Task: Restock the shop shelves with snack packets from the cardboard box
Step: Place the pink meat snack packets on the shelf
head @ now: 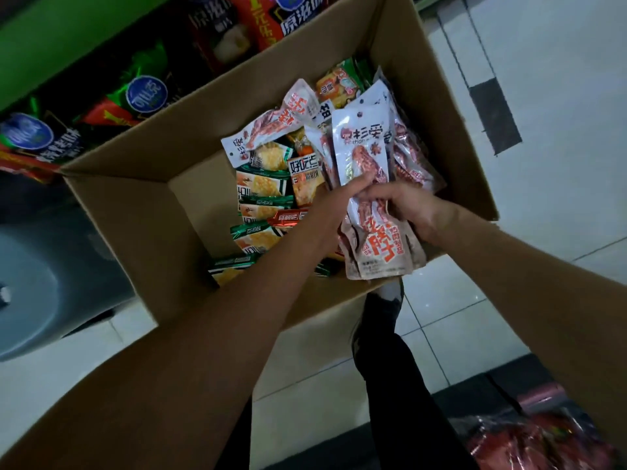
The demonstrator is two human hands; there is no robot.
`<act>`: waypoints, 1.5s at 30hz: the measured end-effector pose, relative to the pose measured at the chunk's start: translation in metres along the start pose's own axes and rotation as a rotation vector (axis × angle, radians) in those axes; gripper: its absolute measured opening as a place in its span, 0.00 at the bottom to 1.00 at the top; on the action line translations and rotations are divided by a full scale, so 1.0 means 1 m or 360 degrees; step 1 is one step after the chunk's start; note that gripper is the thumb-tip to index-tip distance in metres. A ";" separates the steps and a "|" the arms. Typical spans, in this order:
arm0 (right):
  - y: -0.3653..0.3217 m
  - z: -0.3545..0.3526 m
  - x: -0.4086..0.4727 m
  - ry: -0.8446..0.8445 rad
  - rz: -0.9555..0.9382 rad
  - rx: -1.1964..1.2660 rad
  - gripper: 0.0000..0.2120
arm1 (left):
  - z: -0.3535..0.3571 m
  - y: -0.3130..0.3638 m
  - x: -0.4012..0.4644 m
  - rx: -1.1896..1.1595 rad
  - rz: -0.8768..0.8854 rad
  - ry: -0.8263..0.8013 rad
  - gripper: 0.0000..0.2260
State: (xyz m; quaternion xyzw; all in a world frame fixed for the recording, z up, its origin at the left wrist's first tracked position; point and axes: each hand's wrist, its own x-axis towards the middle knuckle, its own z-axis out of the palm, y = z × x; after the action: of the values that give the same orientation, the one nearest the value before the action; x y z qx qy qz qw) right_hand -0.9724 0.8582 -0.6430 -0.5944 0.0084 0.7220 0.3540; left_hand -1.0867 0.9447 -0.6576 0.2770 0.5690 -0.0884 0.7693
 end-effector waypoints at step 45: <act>-0.267 0.361 -0.561 0.0419 -0.1043 0.0284 0.11 | -0.011 0.262 -0.674 0.0563 0.0989 -0.0513 0.22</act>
State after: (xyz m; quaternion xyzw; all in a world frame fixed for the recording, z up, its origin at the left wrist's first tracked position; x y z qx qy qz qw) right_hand -1.1167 0.9328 0.0569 -0.6201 -0.0740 0.4841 0.6129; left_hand -1.2049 1.0474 0.0489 0.5468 0.3059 0.0096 0.7793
